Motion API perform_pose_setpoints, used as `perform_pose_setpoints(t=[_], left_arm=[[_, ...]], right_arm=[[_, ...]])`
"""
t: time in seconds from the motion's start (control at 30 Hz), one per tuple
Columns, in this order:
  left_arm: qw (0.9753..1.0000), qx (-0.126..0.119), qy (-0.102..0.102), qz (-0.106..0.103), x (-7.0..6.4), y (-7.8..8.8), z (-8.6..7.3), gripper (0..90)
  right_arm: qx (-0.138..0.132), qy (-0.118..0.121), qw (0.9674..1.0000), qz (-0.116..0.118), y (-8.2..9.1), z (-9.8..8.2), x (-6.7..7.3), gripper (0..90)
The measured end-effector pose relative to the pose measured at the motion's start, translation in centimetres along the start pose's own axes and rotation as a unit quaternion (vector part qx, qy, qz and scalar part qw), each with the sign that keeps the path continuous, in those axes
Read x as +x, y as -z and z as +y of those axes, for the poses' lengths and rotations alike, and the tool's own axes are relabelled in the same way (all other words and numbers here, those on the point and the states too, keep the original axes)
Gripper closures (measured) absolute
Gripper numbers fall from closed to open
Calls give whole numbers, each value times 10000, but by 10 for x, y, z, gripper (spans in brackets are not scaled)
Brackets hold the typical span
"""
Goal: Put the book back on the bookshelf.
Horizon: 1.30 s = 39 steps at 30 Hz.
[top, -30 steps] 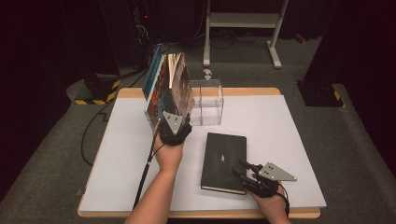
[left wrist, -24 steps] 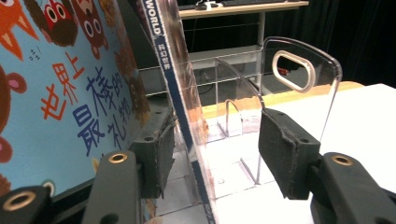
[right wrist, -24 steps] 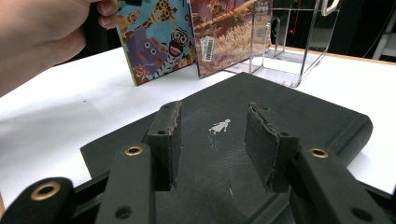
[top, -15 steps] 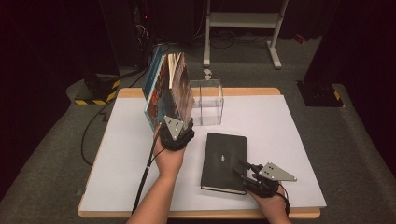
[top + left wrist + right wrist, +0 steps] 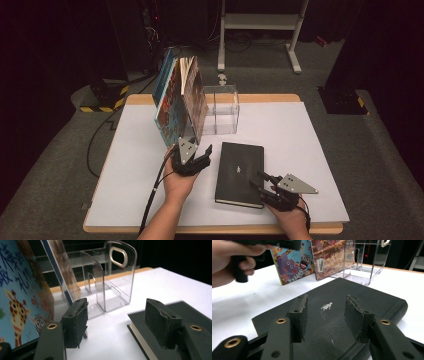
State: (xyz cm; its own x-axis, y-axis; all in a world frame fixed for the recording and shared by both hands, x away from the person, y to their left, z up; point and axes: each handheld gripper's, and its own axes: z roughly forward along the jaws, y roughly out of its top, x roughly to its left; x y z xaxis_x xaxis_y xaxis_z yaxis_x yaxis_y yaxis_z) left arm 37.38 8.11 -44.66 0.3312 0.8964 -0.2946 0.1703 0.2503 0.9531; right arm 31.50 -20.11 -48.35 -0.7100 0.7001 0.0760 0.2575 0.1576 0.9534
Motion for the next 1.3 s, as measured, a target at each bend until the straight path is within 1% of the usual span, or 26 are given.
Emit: perform_pose_setpoints(t=[0.1, 0.13, 0.17, 0.2, 0.23, 0.3, 0.37, 0.43, 0.47, 0.53, 0.6, 0.67, 0.7, 0.77, 0.8, 0.83, 0.87, 0.93, 0.97, 1.0, 1.07, 1.1, 1.17, 1.2, 1.3], left_arm=[[9996, 172, 24, -234, 3, 11, -9, 346], [9993, 230, 63, -284, 4, 14, -11, 336], [9987, 258, 203, -384, 5, 17, -13, 330], [9983, 305, 212, -451, 7, 21, -15, 321], [9983, 335, 148, -443, 8, 24, -18, 308], [9976, 381, 176, -548, 10, 31, -23, 276], [9969, 498, 133, -601, 12, 37, -28, 263], [9959, 595, 175, -664, 13, 43, -31, 240], [9955, 602, 234, -696, 14, 45, -32, 236], [9955, 537, 188, -761, 15, 51, -35, 238], [9946, 548, 275, -840, 16, 55, -37, 235], [9935, 626, 348, -888, 17, 57, -40, 215], [9928, 680, 392, -903, 18, 58, -42, 205], [9925, 714, 406, -909, 20, 59, -44, 207], [9922, 770, 376, -907, 21, 59, -44, 208], [9915, 812, 436, -922, 22, 60, -45, 203], [9911, 846, 425, -939, 23, 60, -46, 200], [9899, 901, 492, -980, 23, 61, -47, 200], [9893, 904, 567, -994, 23, 61, -47, 200], [9892, 896, 582, -1002, 23, 60, -47, 202], [9886, 892, 615, -1043, 24, 61, -45, 207], [9883, 883, 650, -1056, 23, 61, -44, 208], [9881, 876, 652, -1084, 23, 62, -43, 208], [9880, 854, 691, -1083, 23, 61, -42, 209], [9869, 902, 771, -1097, 24, 59, -42, 209]], right_arm=[[46, -9, 10000, -53, 0, 0, -1, 515], [54, -3, 10000, -77, 0, 0, -2, 510], [70, -16, 9999, -110, 0, 0, -3, 504], [92, -27, 9999, -134, 0, 0, -4, 493], [118, -44, 9998, -155, 0, 0, -5, 484], [195, -47, 9995, -239, -1, 0, -6, 464], [272, -36, 9991, -310, -2, -1, -7, 449], [374, -88, 9986, -369, -4, -1, -10, 418], [428, -117, 9982, -400, -5, -1, -11, 399], [552, -193, 9973, -450, -7, -2, -15, 371], [643, -272, 9963, -507, -10, -1, -19, 338], [731, -355, 9951, -570, -13, 0, -23, 287], [798, -447, 9939, -613, -15, 0, -25, 255], [897, -584, 9924, -610, -18, 0, -28, 235], [957, -626, 9915, -620, -21, 1, -30, 223], [982, -675, 9910, -609, -22, 1, -31, 214], [1030, -709, 9901, -632, -25, 2, -32, 204], [1125, -797, 9886, -603, -31, 3, -35, 187], [1191, -809, 9878, -591, -34, 4, -37, 182], [1315, -839, 9860, -583, -39, 3, -38, 171], [1354, -999, 9847, -458, -45, 2, -42, 138], [1393, -1028, 9839, -435, -47, 2, -43, 136], [1491, -974, 9831, -418, -48, 5, -43, 139], [1508, -971, 9829, -419, -47, 5, -43, 145], [1526, -939, 9832, -344, -44, 4, -42, 155]])
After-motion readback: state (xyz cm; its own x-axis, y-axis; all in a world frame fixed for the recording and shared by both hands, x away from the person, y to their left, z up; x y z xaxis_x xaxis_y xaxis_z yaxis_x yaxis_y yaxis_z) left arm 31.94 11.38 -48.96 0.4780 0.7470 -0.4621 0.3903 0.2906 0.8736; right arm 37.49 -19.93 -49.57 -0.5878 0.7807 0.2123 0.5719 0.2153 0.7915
